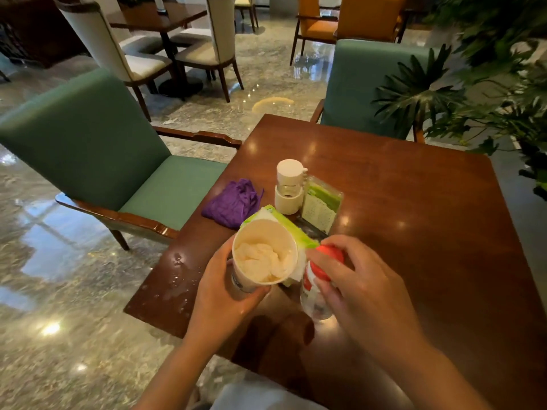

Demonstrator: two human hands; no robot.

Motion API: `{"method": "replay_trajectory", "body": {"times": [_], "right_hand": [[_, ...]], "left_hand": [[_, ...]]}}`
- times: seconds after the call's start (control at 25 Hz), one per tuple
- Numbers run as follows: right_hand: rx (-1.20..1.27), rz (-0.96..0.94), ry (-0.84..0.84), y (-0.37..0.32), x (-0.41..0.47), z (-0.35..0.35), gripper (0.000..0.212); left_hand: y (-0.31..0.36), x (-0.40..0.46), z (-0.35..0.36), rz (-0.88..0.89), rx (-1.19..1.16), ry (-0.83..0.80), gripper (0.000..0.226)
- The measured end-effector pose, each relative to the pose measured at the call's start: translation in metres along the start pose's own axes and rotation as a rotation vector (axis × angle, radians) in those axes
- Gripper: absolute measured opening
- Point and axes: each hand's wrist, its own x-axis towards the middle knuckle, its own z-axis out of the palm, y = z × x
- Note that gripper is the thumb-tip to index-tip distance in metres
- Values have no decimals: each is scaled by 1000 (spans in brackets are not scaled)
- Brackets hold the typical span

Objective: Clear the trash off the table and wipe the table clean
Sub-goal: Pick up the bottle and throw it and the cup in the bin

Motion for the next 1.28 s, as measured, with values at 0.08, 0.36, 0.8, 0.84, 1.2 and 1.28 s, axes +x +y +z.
{"method": "replay_trajectory", "body": {"times": [0.08,0.36,0.8,0.84,1.2,1.28], "right_hand": [[22,-15,28,-44,12,15,41],[238,95,25,-182,81,110,44],[453,24,-18,-260,162,218,47],[442,11,-23,-260,166,229,46],[279,94,-34,-283,183,333,38],[247,185,-18,-295,184,358,38]], "left_hand": [[-20,0,-39,1,-8,12,84],[-101,12,-197,-75,11,33,84],[-209,44,-312,-303,-23,175,79],[-216,48,-312,-309,-2,173,79],[-283,97,-334,-339,96,-42,72],[-306,111,-341,-330,73,-132,70]]}}
